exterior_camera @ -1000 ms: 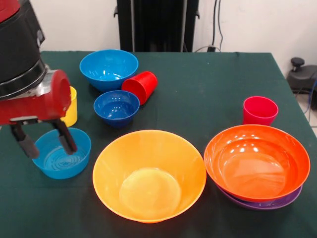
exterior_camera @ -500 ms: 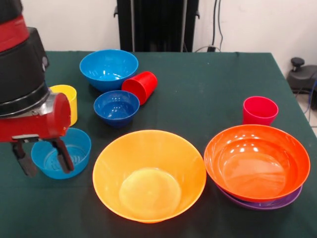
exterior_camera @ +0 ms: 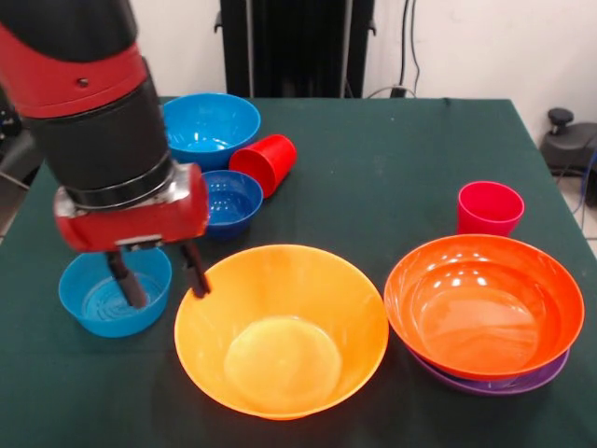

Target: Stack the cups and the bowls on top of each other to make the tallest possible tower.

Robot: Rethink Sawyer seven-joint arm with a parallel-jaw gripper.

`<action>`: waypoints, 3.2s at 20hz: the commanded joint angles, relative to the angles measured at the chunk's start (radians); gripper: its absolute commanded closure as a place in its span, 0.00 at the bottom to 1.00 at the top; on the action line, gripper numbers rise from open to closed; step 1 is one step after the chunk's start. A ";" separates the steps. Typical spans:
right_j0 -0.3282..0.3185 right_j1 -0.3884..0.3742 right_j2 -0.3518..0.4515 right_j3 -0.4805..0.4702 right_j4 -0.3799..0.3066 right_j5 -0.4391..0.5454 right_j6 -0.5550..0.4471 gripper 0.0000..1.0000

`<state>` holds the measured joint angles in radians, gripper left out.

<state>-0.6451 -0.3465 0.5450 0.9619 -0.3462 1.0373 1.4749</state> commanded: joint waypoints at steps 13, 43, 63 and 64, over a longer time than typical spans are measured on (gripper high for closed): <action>0.045 -0.122 -0.149 0.278 -0.107 -0.089 0.016 0.00; 0.070 0.009 -0.209 0.348 -0.069 -0.316 0.076 0.00; 0.061 -0.056 -0.215 0.220 -0.046 -0.166 -0.034 0.00; 0.059 -0.053 -0.212 0.197 -0.045 -0.141 -0.051 0.00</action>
<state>-0.5991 -0.3847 0.3199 1.2371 -0.3805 0.7832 1.4749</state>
